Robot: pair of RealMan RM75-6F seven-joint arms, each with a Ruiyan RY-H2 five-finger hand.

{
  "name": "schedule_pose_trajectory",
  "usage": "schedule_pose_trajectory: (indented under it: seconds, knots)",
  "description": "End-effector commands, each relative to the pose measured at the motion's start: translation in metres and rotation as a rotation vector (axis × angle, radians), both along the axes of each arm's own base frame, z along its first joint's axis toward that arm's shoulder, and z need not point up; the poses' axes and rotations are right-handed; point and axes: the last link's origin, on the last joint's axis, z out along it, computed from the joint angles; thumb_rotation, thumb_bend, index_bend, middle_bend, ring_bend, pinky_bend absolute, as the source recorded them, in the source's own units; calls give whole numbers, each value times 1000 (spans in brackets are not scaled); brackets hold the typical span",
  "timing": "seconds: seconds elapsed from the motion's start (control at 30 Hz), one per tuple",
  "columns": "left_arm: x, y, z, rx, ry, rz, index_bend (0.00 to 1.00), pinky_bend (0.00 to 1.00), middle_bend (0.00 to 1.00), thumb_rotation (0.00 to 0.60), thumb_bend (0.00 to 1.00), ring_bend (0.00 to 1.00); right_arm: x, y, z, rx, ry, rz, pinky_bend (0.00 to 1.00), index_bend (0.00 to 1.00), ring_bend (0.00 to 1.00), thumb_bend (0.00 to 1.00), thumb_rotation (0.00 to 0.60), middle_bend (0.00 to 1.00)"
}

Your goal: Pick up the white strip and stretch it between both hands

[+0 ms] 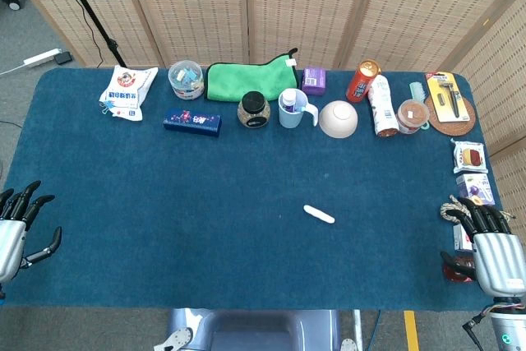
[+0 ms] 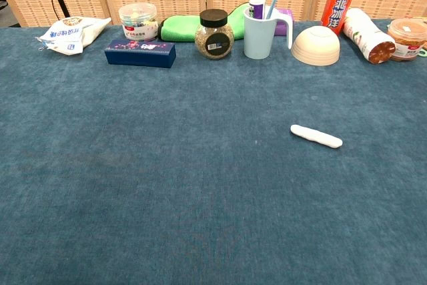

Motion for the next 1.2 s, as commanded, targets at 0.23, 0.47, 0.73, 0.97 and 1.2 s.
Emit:
schedule_pose_trajectory:
  seconds: [0.23, 0.47, 0.73, 0.97, 1.2]
  knots:
    - [-1, 0, -5, -16, 0, 5, 226, 82, 98, 194, 401, 149, -2, -1, -2, 18, -21, -14, 156, 253, 207, 182, 600, 167]
    - [1, 0, -3, -20, -18, 10, 217, 82, 98, 196, 401, 132, -1, -4, -3, 28, -34, -2, 156, 254, 207, 183, 600, 167]
    - [7, 3, 3, -18, -46, 0, 216, 82, 103, 196, 401, 132, 3, -8, -4, 35, -67, 32, 152, 323, 221, 193, 600, 172]
    - [11, 8, 10, -3, -46, -7, 217, 82, 103, 197, 400, 132, 11, -16, -7, 56, -104, 57, 1, 368, 148, 271, 600, 173]
    - [16, 18, 19, 16, -42, -25, 218, 82, 103, 197, 401, 132, 31, -37, -15, 112, -185, 89, 0, 435, 77, 271, 600, 129]
